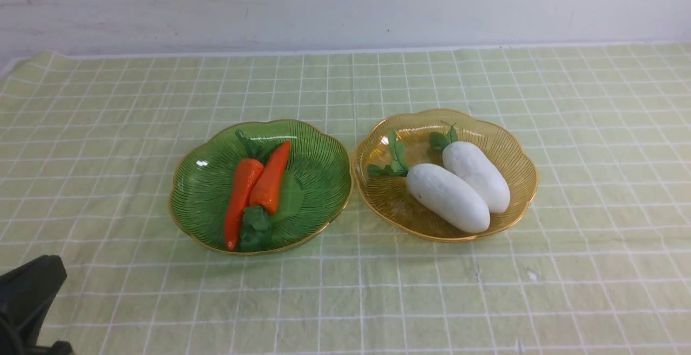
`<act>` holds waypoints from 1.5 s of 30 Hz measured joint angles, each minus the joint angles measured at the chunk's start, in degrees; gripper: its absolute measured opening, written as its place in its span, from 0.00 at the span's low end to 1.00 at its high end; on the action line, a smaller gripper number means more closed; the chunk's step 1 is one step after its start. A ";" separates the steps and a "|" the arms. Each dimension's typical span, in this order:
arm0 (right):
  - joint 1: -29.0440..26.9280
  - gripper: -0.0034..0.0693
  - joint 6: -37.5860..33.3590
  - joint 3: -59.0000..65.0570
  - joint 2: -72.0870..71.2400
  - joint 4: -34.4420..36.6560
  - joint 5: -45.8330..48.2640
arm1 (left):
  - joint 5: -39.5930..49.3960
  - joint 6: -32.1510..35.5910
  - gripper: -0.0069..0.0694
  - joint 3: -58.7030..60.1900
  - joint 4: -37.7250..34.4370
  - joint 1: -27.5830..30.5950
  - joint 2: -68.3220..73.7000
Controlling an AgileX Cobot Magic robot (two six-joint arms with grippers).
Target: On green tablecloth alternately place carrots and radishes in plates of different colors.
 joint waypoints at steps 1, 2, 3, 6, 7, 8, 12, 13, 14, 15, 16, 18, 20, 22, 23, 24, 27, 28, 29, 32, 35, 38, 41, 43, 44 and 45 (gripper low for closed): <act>0.00 0.03 0.00 0.00 0.00 0.00 0.00 | -0.20 0.00 0.08 1.68 -0.06 0.00 -1.03; 0.00 0.03 0.00 0.00 0.00 0.00 0.00 | -0.20 0.00 0.08 2.58 -0.11 0.00 -1.37; 0.00 0.03 0.00 0.00 0.00 0.00 0.00 | -0.20 0.00 0.08 2.75 -0.11 0.00 -1.44; 0.00 0.03 0.00 0.00 0.00 0.00 -0.03 | -0.14 0.07 0.08 5.11 -0.06 0.00 -1.58; 0.00 0.03 0.00 0.00 0.00 0.00 -0.03 | -0.14 0.09 0.08 5.49 -0.06 0.00 -1.62; 0.00 0.03 0.00 0.00 0.00 0.00 -0.03 | -0.14 0.14 0.08 5.80 0.25 0.00 -1.67; 0.00 0.03 0.00 0.00 0.00 0.00 -0.03 | -0.14 0.24 0.08 7.15 1.15 0.00 -1.73; 0.00 0.03 0.00 0.00 0.00 0.00 -0.03 | -0.14 0.24 0.08 7.32 1.21 0.00 -1.73; 0.00 0.03 0.00 0.00 0.00 0.00 -0.03 | -0.14 0.24 0.08 7.85 1.27 0.00 -1.73; 0.00 0.03 0.00 0.00 0.00 0.00 -0.03 | -0.14 0.24 0.08 8.08 1.27 0.00 -1.73; 0.00 0.03 0.00 0.00 0.00 0.00 -0.03 | -0.14 0.18 0.08 9.09 1.27 0.00 -1.88; 0.00 0.03 0.00 0.00 0.00 0.00 -0.03 | -0.19 -0.01 0.08 11.42 2.02 0.00 -3.85; 0.00 0.03 0.00 0.00 0.00 0.00 -0.03 | -0.19 -0.45 0.08 13.82 3.62 0.00 -6.72; 0.00 0.03 0.00 0.00 0.00 0.00 -0.03 | -0.09 -1.93 0.08 16.11 5.67 0.00 -9.81; 0.00 0.03 0.00 0.00 0.00 0.00 -0.03 | -0.08 -2.46 0.08 16.49 6.15 0.00 -10.52; 0.00 0.03 0.00 0.00 0.00 0.00 -0.03 | 0.16 -4.70 0.08 17.32 8.13 0.00 -13.01; 0.00 0.03 0.48 0.00 0.00 0.00 -0.03 | 1.71 -10.64 0.08 17.44 13.37 0.00 -17.96; 0.00 0.03 0.96 0.00 0.00 0.00 -0.03 | 2.37 -12.13 0.08 17.44 14.81 0.00 -19.03; 0.00 0.03 1.46 0.00 0.00 0.00 -0.03 | 3.09 -14.00 0.08 17.44 16.63 0.00 -20.10; 0.00 0.03 2.59 0.00 0.00 0.00 -0.03 | 4.92 -16.27 0.08 17.51 19.21 0.00 -20.67; 0.00 0.03 2.85 0.00 0.00 0.00 -0.03 | 5.12 -16.77 0.08 17.51 19.81 0.00 -20.67; 0.00 0.03 2.84 0.00 0.00 0.00 -0.03 | 5.12 -16.95 0.08 17.51 19.93 0.00 -20.71; 0.00 0.03 2.84 0.00 0.00 0.00 -0.03 | 5.13 -16.96 0.08 17.51 19.95 0.00 -20.71; 0.00 0.03 2.84 0.00 0.00 0.00 -0.03 | 5.18 -16.96 0.08 17.51 19.95 0.00 -20.71; 0.00 0.03 2.84 0.00 0.00 0.00 -0.03 | 5.18 -16.96 0.08 17.51 19.95 0.00 -20.71; 0.00 0.03 2.84 0.00 0.00 0.00 -0.03 | 5.18 -17.01 0.08 17.51 20.00 0.00 -20.71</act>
